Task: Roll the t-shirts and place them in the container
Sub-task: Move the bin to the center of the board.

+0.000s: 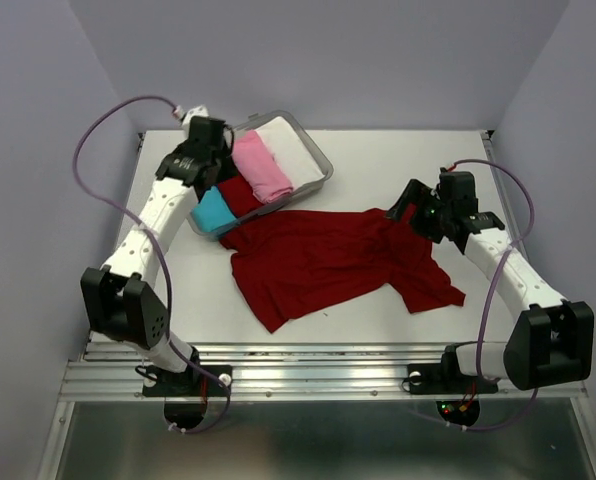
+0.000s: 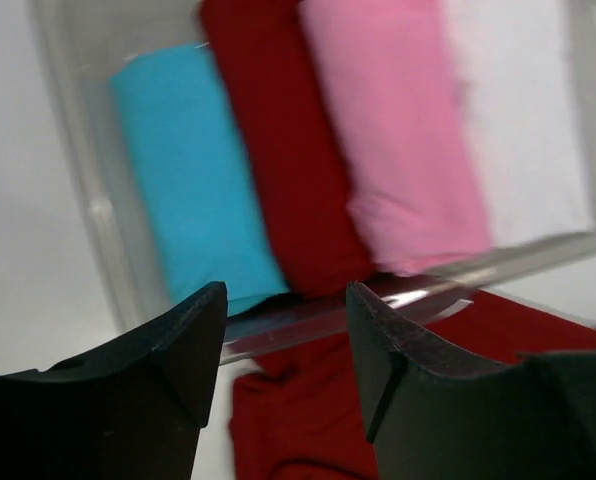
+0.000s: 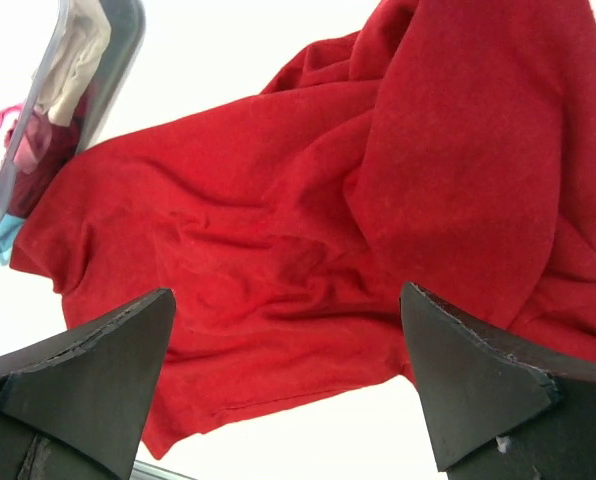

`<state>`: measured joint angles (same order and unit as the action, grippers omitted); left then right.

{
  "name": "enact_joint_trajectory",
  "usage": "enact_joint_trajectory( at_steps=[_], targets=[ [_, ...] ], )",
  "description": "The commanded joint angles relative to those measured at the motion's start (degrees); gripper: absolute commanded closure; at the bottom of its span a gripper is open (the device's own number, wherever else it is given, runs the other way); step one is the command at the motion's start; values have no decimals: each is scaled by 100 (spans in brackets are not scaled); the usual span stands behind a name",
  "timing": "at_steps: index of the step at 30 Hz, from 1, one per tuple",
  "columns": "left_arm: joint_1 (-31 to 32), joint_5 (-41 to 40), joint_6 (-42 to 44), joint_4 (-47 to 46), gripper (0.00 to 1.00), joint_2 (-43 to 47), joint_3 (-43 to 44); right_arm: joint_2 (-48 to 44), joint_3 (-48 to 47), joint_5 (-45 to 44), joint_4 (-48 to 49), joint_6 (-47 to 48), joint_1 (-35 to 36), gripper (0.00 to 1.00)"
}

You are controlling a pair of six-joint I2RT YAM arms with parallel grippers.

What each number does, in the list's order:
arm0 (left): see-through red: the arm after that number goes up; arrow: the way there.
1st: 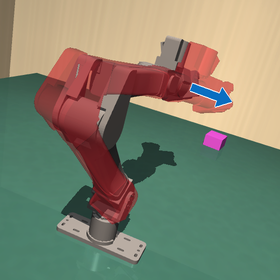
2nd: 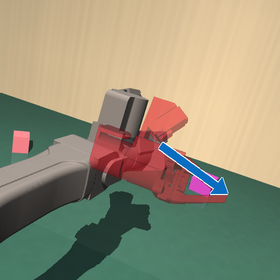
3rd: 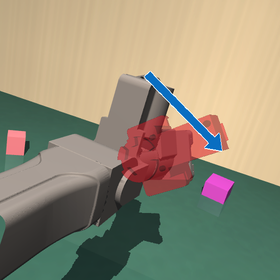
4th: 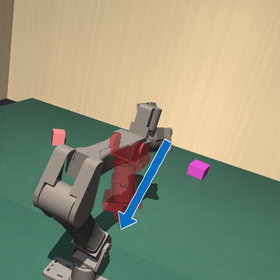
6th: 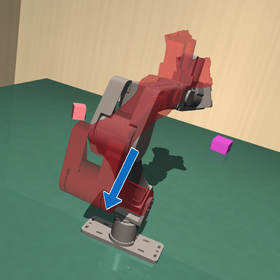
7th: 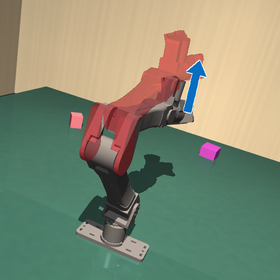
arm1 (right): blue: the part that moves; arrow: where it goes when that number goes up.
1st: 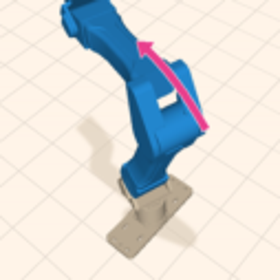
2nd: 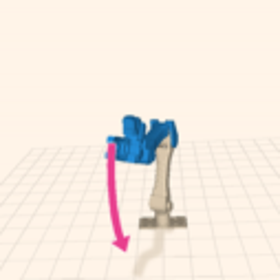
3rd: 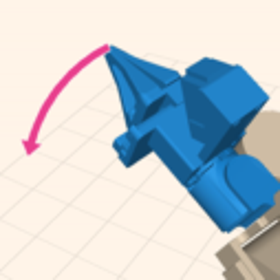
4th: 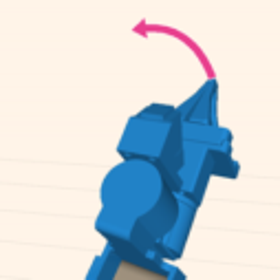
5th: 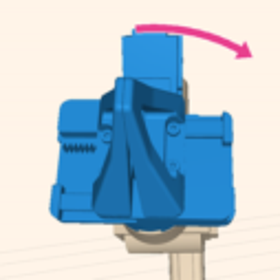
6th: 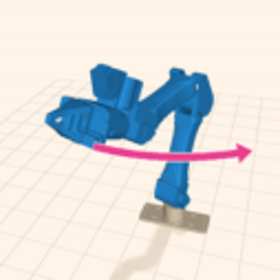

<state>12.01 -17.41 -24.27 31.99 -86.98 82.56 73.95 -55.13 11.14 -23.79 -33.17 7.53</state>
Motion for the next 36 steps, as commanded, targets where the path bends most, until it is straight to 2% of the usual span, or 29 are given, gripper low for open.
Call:
enact_joint_trajectory(
  at_steps=[1,2,6,9,21,27,36],
  targets=[
    [1108,-18,467,307,39,-834,1233,-188,-86,-270,244,56,-32,0],
    [1493,105,580,343,39,-1021,1679,-223,-59,-296,235,30,-32,0],
    [2268,588,967,518,41,-1987,2761,-398,90,-445,208,-23,-32,0],
    [2595,1089,1187,607,42,-2786,3404,-522,152,-595,95,-41,-32,0],
    [2833,2145,1241,-25,44,-4792,5260,-821,495,-780,-55,-58,-32,0],
    [2807,1803,1416,-648,44,-5592,5727,-760,460,-701,-73,-58,-32,0],
    [2772,450,1803,-1722,43,-5944,5788,-716,495,-578,-73,-93,-32,0]
  ],
)
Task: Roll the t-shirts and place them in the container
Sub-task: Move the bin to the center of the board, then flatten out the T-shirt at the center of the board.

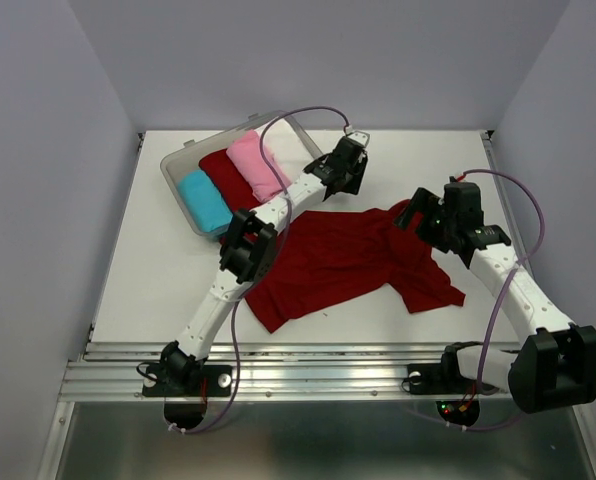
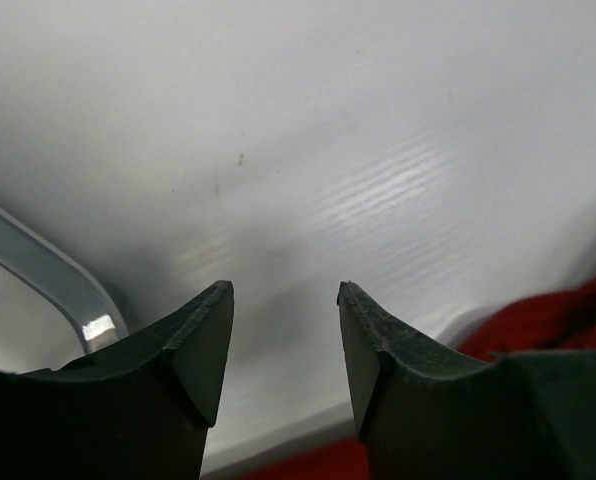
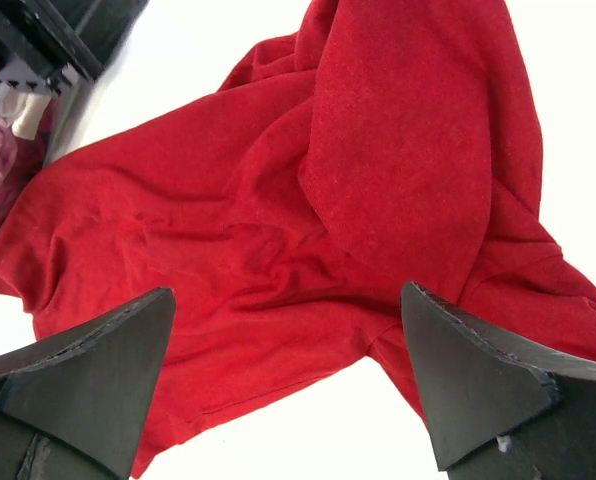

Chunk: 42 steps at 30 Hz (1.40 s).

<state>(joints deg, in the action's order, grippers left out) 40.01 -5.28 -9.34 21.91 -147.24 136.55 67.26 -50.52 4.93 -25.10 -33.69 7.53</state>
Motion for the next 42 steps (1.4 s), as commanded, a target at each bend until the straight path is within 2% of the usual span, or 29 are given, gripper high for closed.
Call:
enact_joint_trajectory(
  at_steps=[1,9,23,33,38,42],
  targets=[
    [-63,-825,328,-749,43,55,398,-47,34,52,58,-41,-32,0],
    [-643,-1037,179,-917,42,116,197,138,-28,105,84,3,-32,0],
    [-1240,-1318,267,-820,43,564,-612,393,-81,131,190,21,-32,0],
    [-1838,-1502,336,-715,47,1065,-1428,419,-45,149,234,29,-32,0],
    [-1927,-1722,653,-653,48,1486,-1912,366,-28,140,234,29,-32,0],
    [-1927,-1556,723,-706,48,1935,-2421,296,-2,149,225,21,-32,0]
  ],
)
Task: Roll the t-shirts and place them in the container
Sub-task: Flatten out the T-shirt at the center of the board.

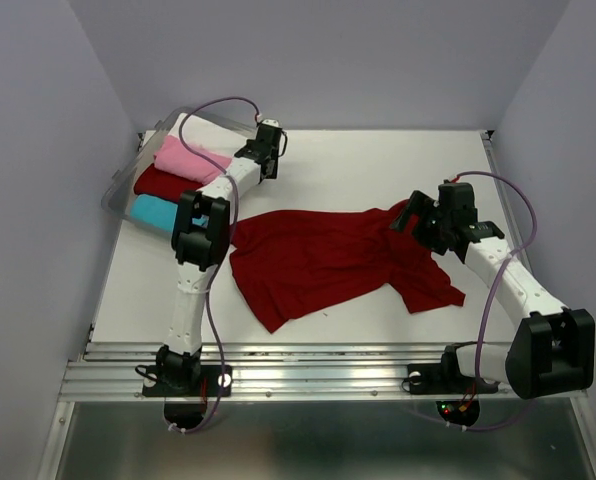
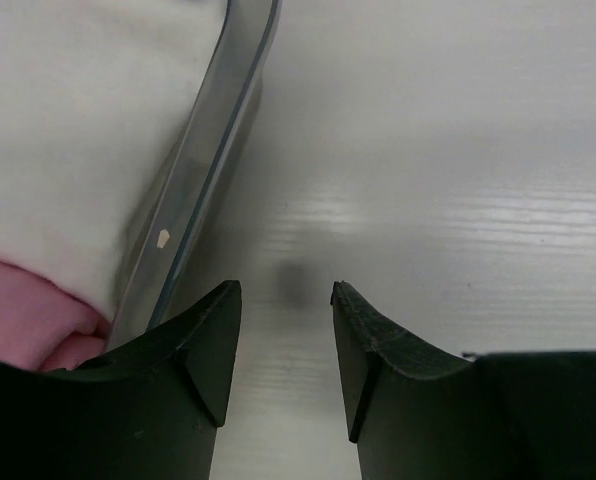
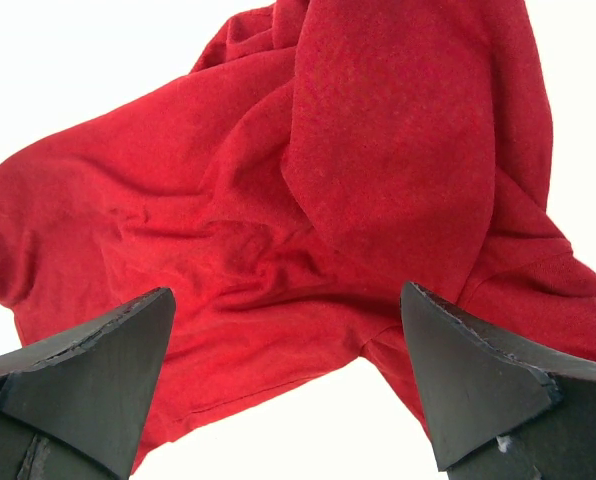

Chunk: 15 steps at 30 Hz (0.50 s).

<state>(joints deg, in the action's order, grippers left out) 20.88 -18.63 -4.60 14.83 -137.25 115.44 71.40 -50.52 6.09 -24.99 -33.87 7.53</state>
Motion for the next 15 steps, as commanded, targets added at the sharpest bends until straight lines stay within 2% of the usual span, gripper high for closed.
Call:
enact_joint_trajectory(
  at_steps=[1,6,9,15],
  targets=[
    [-6,-133,249,37,48,1024,-364,-143,16,-2,214,38,-32,0],
    [432,79,214,169,47,1788,-759,-319,51,-151,100,91,-32,0],
    [723,-191,74,432,47,2237,-1066,-468,86,-274,-49,143,-32,0],
    [1330,-132,-1006,899,47,3344,-2339,-794,306,-380,-260,205,-32,0]
  ],
)
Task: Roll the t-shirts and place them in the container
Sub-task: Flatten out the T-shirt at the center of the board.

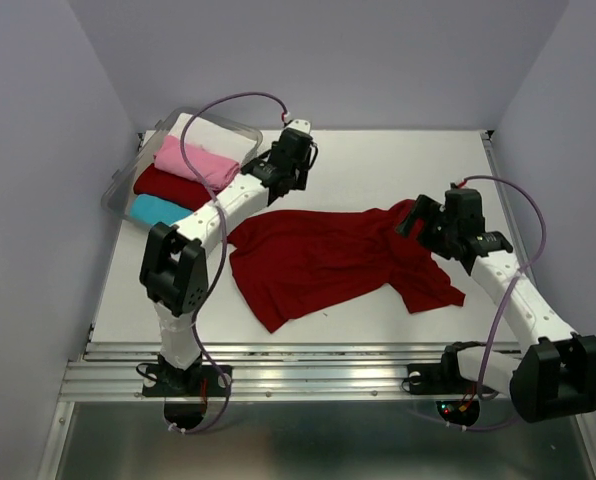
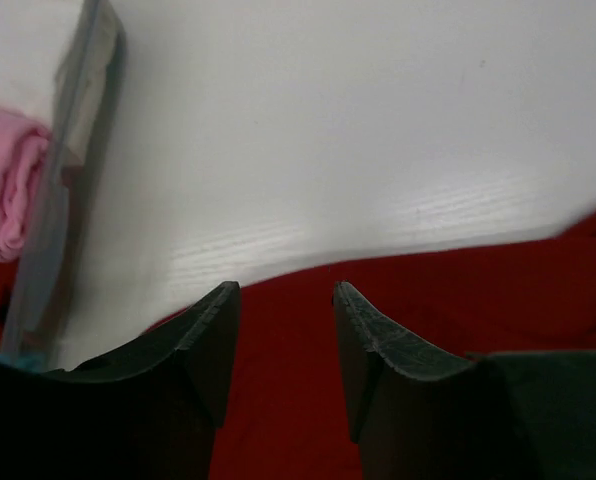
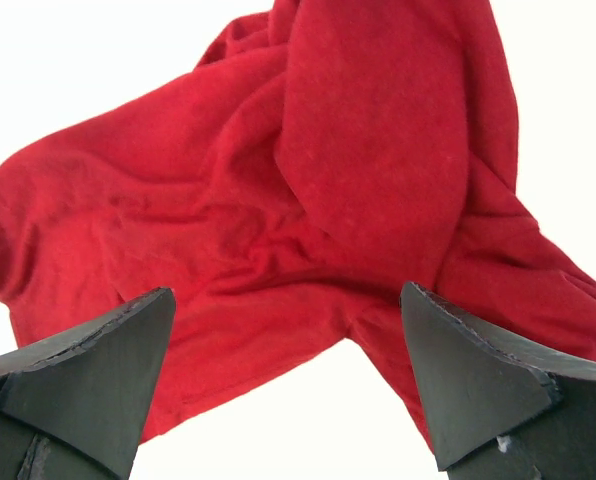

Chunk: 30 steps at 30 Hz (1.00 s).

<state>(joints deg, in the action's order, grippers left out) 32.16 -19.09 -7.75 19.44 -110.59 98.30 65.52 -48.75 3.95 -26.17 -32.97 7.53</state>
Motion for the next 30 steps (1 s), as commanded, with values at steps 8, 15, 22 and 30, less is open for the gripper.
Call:
enact_joint_trajectory(
  at_steps=[8,15,22,30],
  targets=[
    [308,222,-2046,271,51,1689,-3043,967,-449,843,305,519,-32,0],
    [317,160,-2319,-72,51,1137,-3581,2500,-1170,407,780,388,-32,0],
    [291,73,-1819,-160,51,56,-2563,3327,-1576,-551,772,116,-138,0],
    [-192,99,-1036,340,51,-1640,87,3889,-1822,-913,816,-192,-190,0]
  ],
)
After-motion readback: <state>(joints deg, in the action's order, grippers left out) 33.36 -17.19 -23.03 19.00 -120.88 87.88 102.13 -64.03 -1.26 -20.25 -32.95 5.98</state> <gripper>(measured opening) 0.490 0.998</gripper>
